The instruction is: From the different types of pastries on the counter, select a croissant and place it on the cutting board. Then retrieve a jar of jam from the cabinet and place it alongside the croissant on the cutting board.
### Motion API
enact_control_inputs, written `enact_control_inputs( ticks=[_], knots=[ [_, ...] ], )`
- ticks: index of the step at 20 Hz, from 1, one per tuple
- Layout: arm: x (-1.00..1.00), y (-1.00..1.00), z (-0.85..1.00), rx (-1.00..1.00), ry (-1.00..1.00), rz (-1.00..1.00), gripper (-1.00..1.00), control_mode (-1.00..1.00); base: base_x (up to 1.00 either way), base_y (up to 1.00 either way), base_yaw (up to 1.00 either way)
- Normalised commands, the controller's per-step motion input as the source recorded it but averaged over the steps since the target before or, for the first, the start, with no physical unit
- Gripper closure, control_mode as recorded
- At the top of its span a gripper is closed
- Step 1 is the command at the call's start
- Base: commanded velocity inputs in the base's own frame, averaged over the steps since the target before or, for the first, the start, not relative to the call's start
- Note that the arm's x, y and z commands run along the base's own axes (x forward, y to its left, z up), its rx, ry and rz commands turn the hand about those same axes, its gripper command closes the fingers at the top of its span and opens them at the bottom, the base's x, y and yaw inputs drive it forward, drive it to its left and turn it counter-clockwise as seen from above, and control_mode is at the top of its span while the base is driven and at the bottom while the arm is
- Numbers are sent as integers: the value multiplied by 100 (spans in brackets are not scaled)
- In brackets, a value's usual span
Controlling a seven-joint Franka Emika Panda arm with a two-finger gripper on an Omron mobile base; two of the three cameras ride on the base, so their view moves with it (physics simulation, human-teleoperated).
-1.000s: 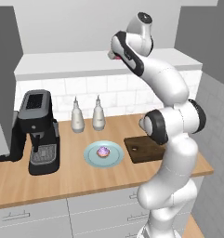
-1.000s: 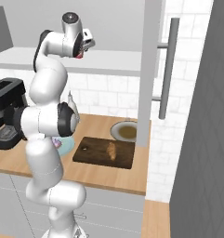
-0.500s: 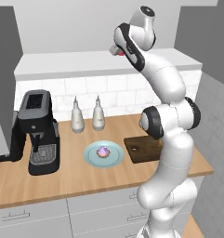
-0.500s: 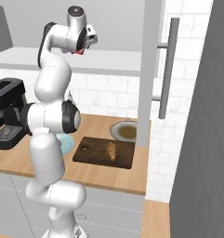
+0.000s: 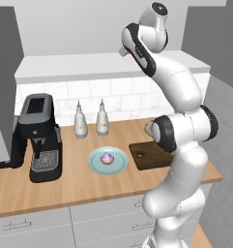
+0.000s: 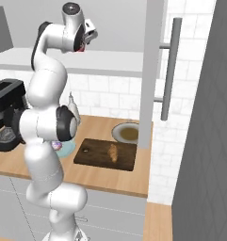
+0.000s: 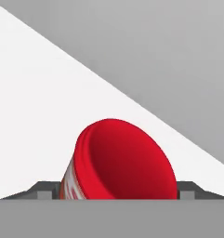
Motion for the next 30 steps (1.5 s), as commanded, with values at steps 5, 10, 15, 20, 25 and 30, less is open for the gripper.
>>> enact_control_inputs(
  ticks=[5,10,15,20,25,30],
  knots=[
    [-100,0,6,-2,-33,-2,100,-100,0,0,0],
    [-100,0,-14,0,-36,-11,100,-100,0,0,0],
    [-100,0,-24,0,-39,-14,100,-100,0,0,0],
    [-100,0,-13,0,-24,-14,100,-100,0,0,0],
    [-100,0,-31,1,-26,-18,100,-100,0,0,0],
    [-100,0,-25,0,-29,-19,100,-100,0,0,0]
  ],
)
